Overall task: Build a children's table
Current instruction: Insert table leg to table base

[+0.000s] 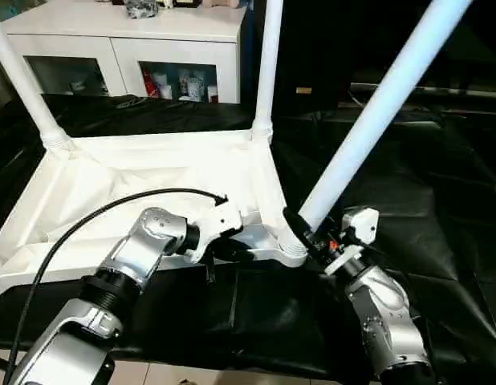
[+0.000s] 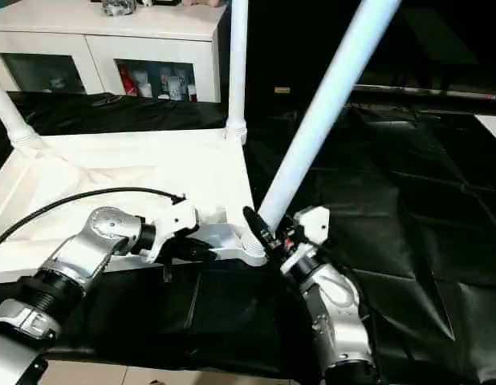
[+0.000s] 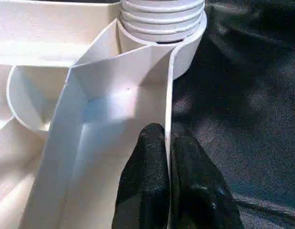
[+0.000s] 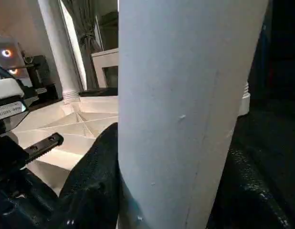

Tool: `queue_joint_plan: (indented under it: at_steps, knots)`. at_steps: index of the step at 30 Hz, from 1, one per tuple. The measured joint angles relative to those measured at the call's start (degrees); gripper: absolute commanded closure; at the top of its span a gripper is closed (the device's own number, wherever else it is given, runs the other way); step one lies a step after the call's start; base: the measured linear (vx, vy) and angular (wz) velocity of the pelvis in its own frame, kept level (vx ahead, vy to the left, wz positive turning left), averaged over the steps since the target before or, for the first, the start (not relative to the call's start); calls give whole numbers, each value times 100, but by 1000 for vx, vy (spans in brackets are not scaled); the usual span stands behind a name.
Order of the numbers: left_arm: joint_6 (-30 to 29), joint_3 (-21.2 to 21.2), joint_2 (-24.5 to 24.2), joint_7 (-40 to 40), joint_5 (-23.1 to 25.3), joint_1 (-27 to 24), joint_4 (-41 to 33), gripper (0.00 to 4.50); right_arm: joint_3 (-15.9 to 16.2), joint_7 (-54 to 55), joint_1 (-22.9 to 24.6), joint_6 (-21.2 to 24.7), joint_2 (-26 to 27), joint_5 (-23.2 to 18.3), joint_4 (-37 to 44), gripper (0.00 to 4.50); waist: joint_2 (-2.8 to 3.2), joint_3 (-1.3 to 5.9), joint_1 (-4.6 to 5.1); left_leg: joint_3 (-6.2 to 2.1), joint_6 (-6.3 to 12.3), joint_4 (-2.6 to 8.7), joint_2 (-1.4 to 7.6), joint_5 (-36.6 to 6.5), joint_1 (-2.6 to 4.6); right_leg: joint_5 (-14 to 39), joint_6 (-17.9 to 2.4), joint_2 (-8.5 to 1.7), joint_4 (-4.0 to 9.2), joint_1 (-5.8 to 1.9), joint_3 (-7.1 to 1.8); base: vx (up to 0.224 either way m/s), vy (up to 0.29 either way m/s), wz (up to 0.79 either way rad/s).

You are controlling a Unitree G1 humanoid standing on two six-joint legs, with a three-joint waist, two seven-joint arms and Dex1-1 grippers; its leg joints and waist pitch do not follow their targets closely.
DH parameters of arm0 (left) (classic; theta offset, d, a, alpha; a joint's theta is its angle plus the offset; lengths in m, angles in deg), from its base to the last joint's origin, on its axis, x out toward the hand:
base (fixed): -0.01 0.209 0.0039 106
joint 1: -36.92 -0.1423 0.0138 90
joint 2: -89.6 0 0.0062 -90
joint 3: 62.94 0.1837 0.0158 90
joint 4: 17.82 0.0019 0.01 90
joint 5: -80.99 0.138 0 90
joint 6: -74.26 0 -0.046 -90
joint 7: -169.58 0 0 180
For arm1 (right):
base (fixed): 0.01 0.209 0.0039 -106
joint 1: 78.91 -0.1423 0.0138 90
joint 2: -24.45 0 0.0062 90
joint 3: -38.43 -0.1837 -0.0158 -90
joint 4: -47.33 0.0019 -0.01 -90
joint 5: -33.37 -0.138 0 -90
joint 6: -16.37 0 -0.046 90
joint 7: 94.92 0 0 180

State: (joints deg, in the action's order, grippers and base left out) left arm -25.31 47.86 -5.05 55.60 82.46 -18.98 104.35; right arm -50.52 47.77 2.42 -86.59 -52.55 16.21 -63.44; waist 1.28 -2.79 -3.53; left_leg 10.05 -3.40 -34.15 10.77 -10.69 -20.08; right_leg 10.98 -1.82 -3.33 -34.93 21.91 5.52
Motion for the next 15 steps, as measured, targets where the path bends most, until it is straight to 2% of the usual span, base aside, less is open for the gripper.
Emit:
queue_joint_plan:
  at_steps: [6,15]
  knots:
    - [75,1,-75,6,10,0,19,450,216,-267,-222,161,-294,197,-2,260,-18,-6,21,-3,0,1,0,0,0,1,1,0,1,1,1,0,0,0]
    - [256,3,-93,6,79,12,69,450,399,-864,-702,809,-760,215,-123,260,-120,-14,29,-5,0,15,-3,0,12,1,1,-2,12,5,5,0,0,0]
